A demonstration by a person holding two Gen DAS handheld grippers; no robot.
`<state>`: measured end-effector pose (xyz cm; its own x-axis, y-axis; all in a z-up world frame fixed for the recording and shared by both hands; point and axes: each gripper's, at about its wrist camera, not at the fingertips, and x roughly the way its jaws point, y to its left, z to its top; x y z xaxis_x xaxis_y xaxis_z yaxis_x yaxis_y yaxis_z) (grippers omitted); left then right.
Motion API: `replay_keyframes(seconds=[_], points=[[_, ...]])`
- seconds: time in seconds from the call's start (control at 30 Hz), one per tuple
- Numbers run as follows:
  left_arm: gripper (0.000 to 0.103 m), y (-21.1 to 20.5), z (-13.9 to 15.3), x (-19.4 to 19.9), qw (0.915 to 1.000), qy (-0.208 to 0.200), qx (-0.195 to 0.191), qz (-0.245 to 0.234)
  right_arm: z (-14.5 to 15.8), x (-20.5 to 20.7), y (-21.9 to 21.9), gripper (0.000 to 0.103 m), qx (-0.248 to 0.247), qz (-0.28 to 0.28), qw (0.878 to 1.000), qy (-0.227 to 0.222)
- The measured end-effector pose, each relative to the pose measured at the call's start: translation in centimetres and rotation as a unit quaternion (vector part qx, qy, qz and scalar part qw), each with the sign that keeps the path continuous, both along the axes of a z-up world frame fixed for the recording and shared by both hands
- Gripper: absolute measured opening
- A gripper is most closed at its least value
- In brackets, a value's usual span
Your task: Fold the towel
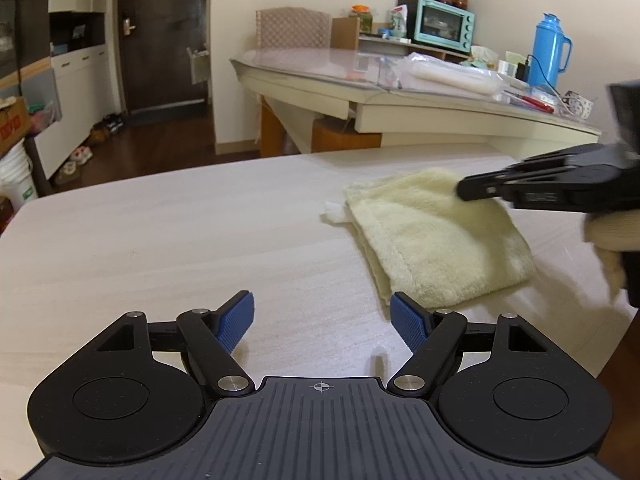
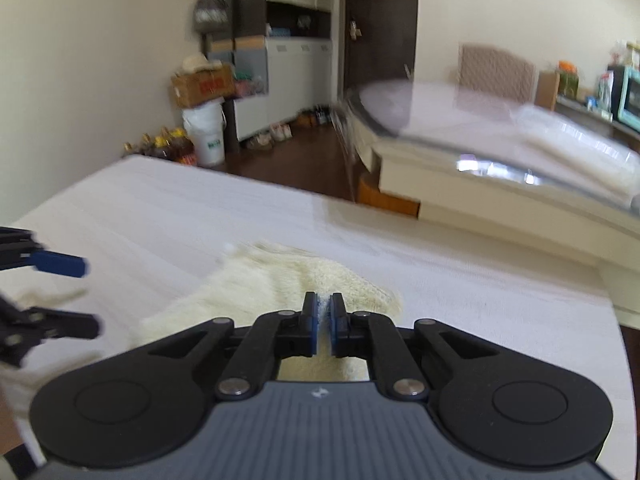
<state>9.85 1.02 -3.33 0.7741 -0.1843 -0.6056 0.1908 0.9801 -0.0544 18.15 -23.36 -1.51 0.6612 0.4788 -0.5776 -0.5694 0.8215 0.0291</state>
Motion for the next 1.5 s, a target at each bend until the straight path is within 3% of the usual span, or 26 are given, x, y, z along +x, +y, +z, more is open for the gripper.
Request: replay_keyframes(seconds=[0.17, 0.37, 0.47, 0.53, 0.67, 0.8, 1.03, 1.13, 1.2, 1.4, 1.5], points=[[0.080, 1.2, 0.6, -0.2, 0.9998, -0.009, -0.018, -0.001, 1.7, -6.3, -0.2, 0.007, 0.022, 0.075, 0.997, -0.021], [0.080, 2.4, 1.1, -0.9, 0.9994, -0.017, -0.027, 0.010, 0.3, -12.6, 1.3, 0.008, -0.003, 0.173, 0.985, 0.018], [0.080, 3.0, 1.2, -1.4, 0.9994, -0.019, -0.023, 0.019, -0.2, -14.4, 1.2, 0.016, -0.001, 0.202, 0.978, 0.040], [0.080, 3.2, 1.2, -1.5, 0.9993, -0.020, -0.020, 0.026, 0.3, -14.6, 0.6, 0.018, 0.017, 0.198, 0.979, 0.041], [0.080, 4.0, 1.1, -2.2, 0.9989, -0.019, -0.021, 0.038, 1.9, -13.9, 0.4, 0.032, 0.038, 0.179, 0.983, 0.028], [0.080, 4.9, 1.2, -3.3, 0.9984, -0.022, -0.019, 0.049, 2.5, -14.3, 1.8, 0.032, 0.044, 0.196, 0.979, 0.025], [0.080, 6.4, 0.7, -4.6, 0.9973, -0.019, -0.030, 0.064, 0.3, -13.1, 7.6, 0.032, 0.001, 0.172, 0.985, 0.022], [0.081, 6.9, 0.6, -5.1, 0.9971, -0.020, -0.035, 0.064, -1.0, -12.2, 10.2, 0.038, -0.015, 0.161, 0.986, 0.035], [0.087, 7.1, 0.6, -5.3, 0.9971, -0.022, -0.034, 0.064, -1.6, -11.5, 11.1, 0.044, -0.015, 0.150, 0.988, 0.046], [0.087, 7.5, 0.4, -5.7, 0.9976, -0.024, -0.031, 0.058, -2.4, -10.0, 12.0, 0.043, -0.012, 0.105, 0.993, 0.053], [0.087, 7.5, 0.2, -5.6, 0.9975, -0.023, -0.035, 0.057, -2.6, -10.2, 12.8, 0.034, -0.040, 0.102, 0.993, 0.031]])
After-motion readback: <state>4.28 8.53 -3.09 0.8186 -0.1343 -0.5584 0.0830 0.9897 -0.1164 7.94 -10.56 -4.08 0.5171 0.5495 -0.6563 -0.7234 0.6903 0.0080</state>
